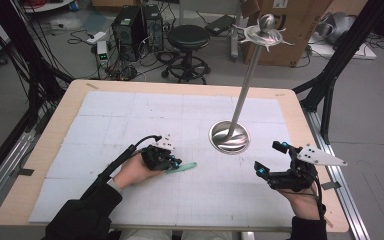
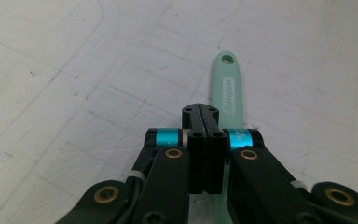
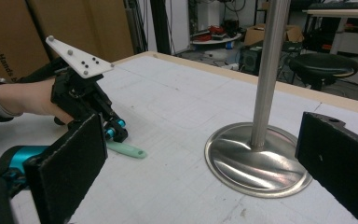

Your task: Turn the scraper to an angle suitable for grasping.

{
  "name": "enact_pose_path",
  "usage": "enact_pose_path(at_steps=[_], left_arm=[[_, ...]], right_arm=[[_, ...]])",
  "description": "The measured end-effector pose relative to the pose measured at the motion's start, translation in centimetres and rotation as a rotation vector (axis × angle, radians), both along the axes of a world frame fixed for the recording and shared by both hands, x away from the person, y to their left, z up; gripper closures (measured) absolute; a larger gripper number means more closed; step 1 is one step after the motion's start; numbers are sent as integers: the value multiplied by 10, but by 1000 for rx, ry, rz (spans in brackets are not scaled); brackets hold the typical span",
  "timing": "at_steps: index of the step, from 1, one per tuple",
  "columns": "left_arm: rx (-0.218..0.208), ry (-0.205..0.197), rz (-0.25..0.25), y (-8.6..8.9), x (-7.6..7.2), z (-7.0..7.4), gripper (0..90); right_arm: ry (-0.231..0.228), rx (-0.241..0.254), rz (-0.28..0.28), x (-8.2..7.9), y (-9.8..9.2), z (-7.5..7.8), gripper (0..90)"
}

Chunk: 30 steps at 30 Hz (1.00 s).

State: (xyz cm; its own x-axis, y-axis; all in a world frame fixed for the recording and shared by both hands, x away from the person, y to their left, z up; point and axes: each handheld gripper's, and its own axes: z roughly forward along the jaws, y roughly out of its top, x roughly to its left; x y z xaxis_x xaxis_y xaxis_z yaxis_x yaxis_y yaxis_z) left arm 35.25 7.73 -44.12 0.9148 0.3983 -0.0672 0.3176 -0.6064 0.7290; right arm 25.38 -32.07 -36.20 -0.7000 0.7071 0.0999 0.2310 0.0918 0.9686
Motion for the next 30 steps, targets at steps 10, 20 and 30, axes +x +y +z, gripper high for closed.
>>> enact_pose_path(at_steps=[10, 20, 30], left_arm=[[-22, 7, 3, 5, 2, 4, 887], [-100, -29, 8, 27, -8, 40, 610], [-140, -81, -43, 45, -26, 63, 255]], right_arm=[[0, -1, 3, 0, 0, 0, 11], [0, -3, 9, 3, 1, 0, 11], [0, -4, 25, 7, 6, 1, 11]])
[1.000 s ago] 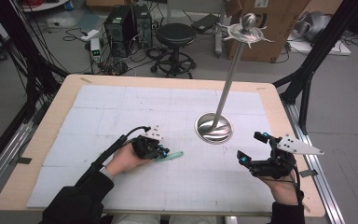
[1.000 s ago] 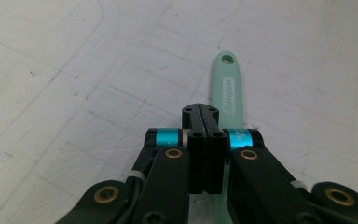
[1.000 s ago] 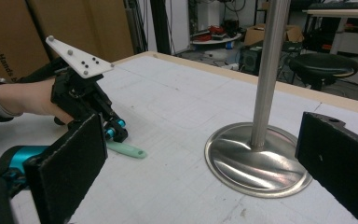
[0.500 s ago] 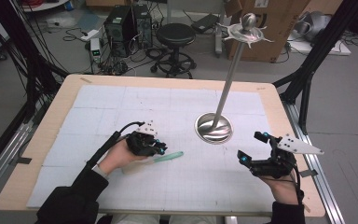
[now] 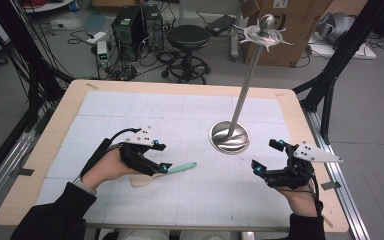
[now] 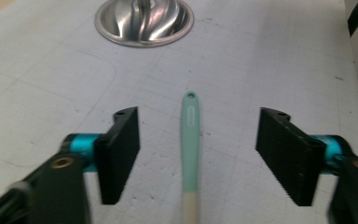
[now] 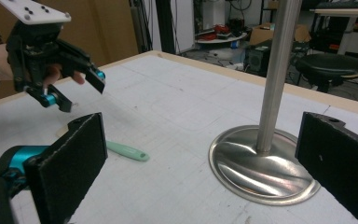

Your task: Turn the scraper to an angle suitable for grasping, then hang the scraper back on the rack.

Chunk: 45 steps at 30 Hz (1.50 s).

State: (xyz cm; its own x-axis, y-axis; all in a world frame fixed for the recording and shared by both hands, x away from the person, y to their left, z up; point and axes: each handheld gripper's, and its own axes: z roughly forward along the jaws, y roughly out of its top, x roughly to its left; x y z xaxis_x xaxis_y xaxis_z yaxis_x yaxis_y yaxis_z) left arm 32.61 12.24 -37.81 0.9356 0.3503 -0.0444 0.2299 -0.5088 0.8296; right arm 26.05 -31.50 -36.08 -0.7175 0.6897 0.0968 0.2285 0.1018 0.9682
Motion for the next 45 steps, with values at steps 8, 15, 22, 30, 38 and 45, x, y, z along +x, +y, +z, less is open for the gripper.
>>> enact_pose_path(at_steps=[8, 15, 22, 30, 38, 45], left_arm=[[-8, -10, -6, 18, -2, 7, 175], [48, 7, -44, 21, 0, 1, 194], [120, 27, -87, 14, 7, -9, 232], [236, 75, -124, 1, 20, -11, 270], [373, 99, -146, -12, 20, -28, 300], [432, 110, -173, -21, 19, -36, 437]], right_arm=[[0, 3, 10, 4, 3, 0, 11], [3, 0, 20, 6, 7, 1, 11], [5, 2, 23, 6, 5, 0, 11], [7, 0, 22, 4, 4, 0, 11], [3, 2, 17, 2, 1, 0, 11], [9, 0, 24, 3, 3, 0, 11]])
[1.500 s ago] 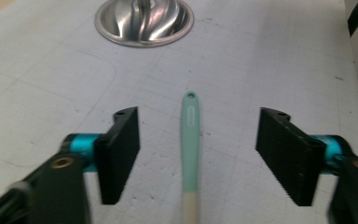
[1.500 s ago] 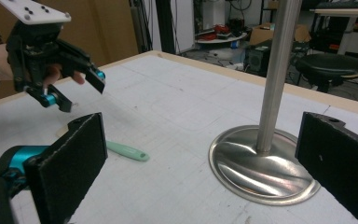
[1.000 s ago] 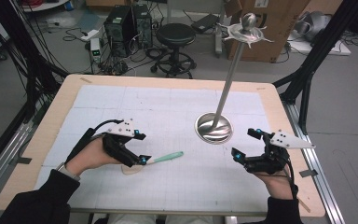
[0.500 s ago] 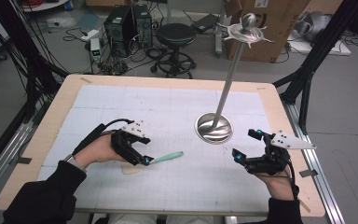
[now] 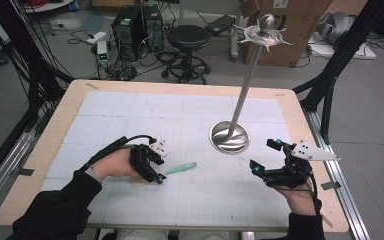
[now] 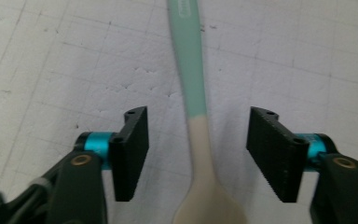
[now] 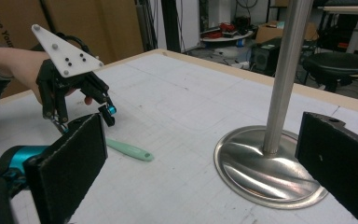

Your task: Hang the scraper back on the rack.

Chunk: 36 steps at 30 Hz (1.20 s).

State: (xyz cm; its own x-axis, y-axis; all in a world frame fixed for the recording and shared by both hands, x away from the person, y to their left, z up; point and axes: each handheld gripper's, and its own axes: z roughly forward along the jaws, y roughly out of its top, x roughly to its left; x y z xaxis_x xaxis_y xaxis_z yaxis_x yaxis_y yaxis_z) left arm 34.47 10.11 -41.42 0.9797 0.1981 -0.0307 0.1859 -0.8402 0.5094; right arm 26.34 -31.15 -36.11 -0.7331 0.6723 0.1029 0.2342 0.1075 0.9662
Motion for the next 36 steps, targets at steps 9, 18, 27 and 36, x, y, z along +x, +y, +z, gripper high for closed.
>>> enact_pose_path(at_steps=[9, 18, 27, 36], left_arm=[[56, -10, -6, -2, -2, -2, 619], [103, 9, -30, -9, -2, 1, 723], [163, 66, -22, -17, 8, 3, 776], [212, 58, -7, -24, 6, 5, 784]], right_arm=[[0, -2, 6, 1, 1, 0, 11], [-1, -5, 4, 0, 2, 0, 11], [3, -6, 8, 0, 3, -1, 11], [4, -6, 7, 0, 2, -1, 11]])
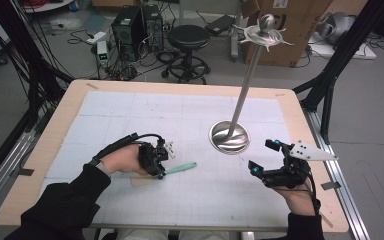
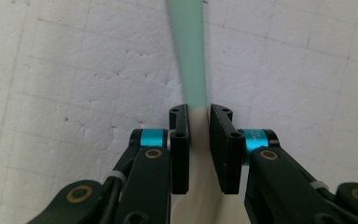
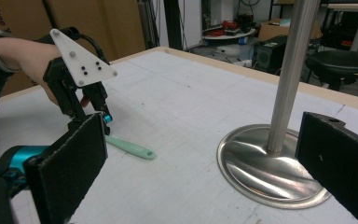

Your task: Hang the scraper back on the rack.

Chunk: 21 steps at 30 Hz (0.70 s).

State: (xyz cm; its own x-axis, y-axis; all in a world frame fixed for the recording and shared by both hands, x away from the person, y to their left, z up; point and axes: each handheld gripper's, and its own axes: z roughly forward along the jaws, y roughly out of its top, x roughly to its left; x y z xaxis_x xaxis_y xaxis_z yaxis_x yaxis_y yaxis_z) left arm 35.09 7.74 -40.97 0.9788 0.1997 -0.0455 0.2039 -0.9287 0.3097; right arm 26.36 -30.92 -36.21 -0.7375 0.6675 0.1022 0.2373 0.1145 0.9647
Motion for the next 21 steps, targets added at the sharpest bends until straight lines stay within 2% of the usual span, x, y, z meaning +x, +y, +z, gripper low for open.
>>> enact_pose_path(at_steps=[8, 10, 12, 14, 21], left_arm=[[59, -18, 19, -8, -3, 2, 793], [52, -17, 29, -8, -3, 2, 800], [52, -38, 2, -7, -5, 2, 802], [46, -43, 5, -6, -6, 2, 803], [-32, -48, 31, 2, -6, 5, 804]], right_arm=[[3, -1, 4, 0, 1, 0, 11], [0, 0, 2, 0, 0, 0, 11], [3, 0, 2, 0, 0, 0, 11], [0, -1, 2, 0, -1, 0, 11], [-1, 3, -6, -2, -4, 0, 11]])
